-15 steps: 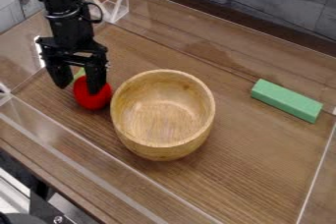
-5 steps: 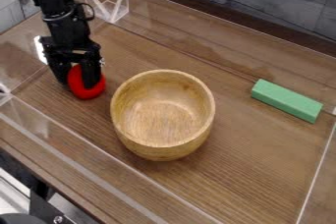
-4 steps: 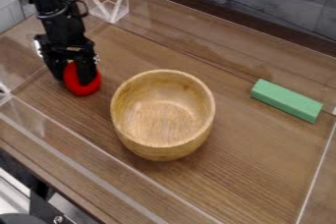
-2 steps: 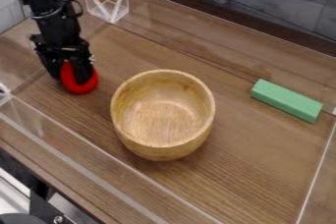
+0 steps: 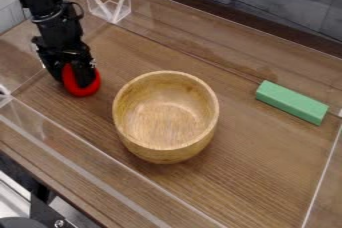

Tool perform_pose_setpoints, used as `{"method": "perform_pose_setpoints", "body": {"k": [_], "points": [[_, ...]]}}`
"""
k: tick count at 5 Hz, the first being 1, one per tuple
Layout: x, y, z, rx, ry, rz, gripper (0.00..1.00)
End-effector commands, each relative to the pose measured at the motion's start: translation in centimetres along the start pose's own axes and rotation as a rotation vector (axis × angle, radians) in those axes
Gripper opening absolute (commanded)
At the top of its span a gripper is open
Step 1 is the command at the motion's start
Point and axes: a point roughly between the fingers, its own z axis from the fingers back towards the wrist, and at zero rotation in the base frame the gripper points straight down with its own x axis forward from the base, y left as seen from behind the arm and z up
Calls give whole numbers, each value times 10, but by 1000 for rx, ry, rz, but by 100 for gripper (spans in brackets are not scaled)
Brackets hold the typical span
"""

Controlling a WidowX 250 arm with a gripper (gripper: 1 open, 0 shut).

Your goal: Move the red fruit to the right

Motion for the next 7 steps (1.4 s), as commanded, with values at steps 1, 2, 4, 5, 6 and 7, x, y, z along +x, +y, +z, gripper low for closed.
{"method": "perform_pose_setpoints", "body": {"k": [1,2,4,5,6,7], "points": [[-1,3,16,6,-12,-65,0],[1,0,29,-4,-13,-121,0],[1,-2,43,-9,-14,-141,0],[4,-4,46,-10,-14,-148,0],[8,-7,49,-10,-13,-156,0],[7,-10,49,-16,-12,-203,0]]}}
